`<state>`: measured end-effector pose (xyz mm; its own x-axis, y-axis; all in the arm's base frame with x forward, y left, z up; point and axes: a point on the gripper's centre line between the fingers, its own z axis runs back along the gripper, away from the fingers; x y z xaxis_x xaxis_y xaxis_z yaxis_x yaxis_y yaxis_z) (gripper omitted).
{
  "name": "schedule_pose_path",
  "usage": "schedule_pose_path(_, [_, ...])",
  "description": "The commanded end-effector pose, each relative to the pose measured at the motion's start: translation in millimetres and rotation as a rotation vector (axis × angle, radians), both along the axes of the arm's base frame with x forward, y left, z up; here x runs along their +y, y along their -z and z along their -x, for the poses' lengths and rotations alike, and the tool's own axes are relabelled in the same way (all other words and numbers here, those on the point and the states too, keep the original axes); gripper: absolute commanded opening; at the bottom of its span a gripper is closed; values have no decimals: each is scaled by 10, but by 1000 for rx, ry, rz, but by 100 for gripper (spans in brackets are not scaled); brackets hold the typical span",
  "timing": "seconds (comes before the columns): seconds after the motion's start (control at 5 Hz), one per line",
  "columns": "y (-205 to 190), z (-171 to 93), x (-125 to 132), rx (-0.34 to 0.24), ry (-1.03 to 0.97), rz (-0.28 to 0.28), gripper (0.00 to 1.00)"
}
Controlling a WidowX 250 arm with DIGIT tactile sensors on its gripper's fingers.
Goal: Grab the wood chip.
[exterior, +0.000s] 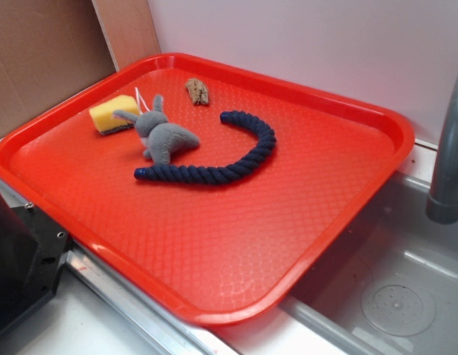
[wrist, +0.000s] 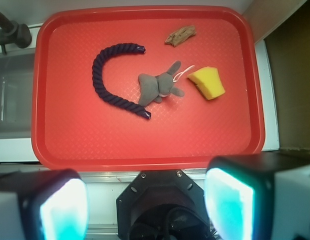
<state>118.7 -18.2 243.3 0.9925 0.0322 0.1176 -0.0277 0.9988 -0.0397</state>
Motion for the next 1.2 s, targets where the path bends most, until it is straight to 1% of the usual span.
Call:
schedule_pose_path(0.0, [0, 0, 0, 0, 0, 0, 100])
schedule_pose_path(0.2, [36, -80, 34, -51, -215, 47, 100])
schedule_pose_path(0.4, [97, -276, 119, -54, -402, 86, 100])
schedule_pose_path(0.6, [192, -556, 254, -98, -604, 84, 100])
schedule_pose_path(0.8, [361, -879, 366, -118, -671, 79, 100])
schedule_pose_path(1.0, [540, -1152, 509, -171, -773, 72, 100])
